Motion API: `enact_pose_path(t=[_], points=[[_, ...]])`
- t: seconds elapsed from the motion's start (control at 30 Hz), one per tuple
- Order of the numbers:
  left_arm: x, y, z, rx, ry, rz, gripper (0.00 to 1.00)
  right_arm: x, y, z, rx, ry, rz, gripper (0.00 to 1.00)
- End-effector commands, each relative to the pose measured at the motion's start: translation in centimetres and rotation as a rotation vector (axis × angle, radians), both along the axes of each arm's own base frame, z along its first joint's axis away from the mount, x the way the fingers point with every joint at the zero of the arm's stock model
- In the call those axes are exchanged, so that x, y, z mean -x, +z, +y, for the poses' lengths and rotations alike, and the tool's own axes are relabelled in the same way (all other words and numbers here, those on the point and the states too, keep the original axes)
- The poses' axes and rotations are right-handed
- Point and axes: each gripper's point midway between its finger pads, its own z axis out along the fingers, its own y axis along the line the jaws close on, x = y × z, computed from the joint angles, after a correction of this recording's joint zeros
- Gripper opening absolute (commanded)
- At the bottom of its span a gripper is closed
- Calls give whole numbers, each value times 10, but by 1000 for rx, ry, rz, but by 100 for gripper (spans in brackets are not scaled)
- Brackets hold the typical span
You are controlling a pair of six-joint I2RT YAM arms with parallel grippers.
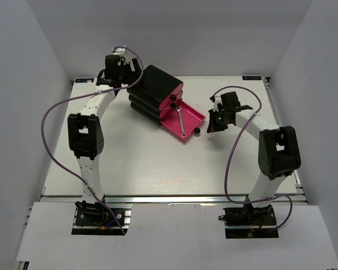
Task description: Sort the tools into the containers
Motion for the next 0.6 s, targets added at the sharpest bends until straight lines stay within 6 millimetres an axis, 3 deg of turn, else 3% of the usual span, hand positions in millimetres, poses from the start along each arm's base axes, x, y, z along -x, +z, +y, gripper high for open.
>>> enact_pose_path(t=[0.0, 0.3, 0.5, 0.53, 0.57], points=[[-1, 22, -24, 16, -132, -44, 93, -5, -23, 2, 6, -58, 54, 0], [10, -4, -37, 23, -196, 23, 91, -46, -46, 44, -166, -123, 123, 0], [22, -19, -45, 23, -232, 65, 90, -76, -31, 89, -351, -117, 119, 0], [24, -19, -48, 25, -240, 70, 90, -82, -20, 99, -404, -117, 128, 0], [26, -23, -49, 28, -248, 80, 90, -82, -24, 107, -422, -112, 150, 0]])
